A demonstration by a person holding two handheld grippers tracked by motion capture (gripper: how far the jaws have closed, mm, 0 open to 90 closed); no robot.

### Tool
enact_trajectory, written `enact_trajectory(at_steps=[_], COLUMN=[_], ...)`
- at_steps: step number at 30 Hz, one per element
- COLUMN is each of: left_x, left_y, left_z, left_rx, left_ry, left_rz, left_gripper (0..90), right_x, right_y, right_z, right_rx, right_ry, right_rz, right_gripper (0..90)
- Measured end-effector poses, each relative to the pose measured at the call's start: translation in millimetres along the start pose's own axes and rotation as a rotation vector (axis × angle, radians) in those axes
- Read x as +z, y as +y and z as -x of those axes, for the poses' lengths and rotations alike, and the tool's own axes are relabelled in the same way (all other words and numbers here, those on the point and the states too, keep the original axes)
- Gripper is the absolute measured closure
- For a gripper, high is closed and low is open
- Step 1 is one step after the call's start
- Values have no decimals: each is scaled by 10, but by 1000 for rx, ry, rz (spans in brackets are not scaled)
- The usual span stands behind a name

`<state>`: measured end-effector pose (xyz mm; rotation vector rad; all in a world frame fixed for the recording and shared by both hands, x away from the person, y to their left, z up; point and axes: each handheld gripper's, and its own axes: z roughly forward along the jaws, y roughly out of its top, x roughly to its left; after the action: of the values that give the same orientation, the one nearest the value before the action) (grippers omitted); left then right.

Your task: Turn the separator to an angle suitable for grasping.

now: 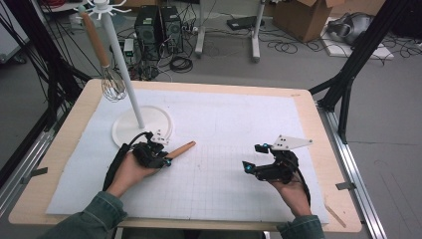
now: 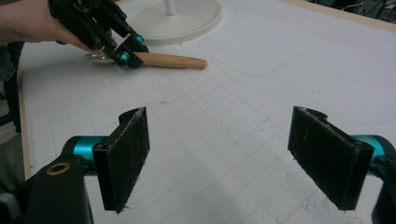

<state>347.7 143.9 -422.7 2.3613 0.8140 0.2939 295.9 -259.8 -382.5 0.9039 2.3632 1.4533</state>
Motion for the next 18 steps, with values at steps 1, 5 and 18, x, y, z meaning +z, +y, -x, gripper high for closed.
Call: enact_trajectory(at_steps=[1,5,18], left_x=[-4,-5,-73], left_y=[-1,3,4], left_z=[-7,1,-3], left_rx=[5,10,14], left_ry=[-8,-5,2], left_rz=[-6,-14,14], left_gripper=[702,702,705], right_x=[2,30,55], right_y=[-1,4,14], right_z=[2,4,-6], right_rx=[0,-2,-5], right_ry=[-1,4,5], right_rz=[-1,-4,-9], right_gripper=[199,198,199])
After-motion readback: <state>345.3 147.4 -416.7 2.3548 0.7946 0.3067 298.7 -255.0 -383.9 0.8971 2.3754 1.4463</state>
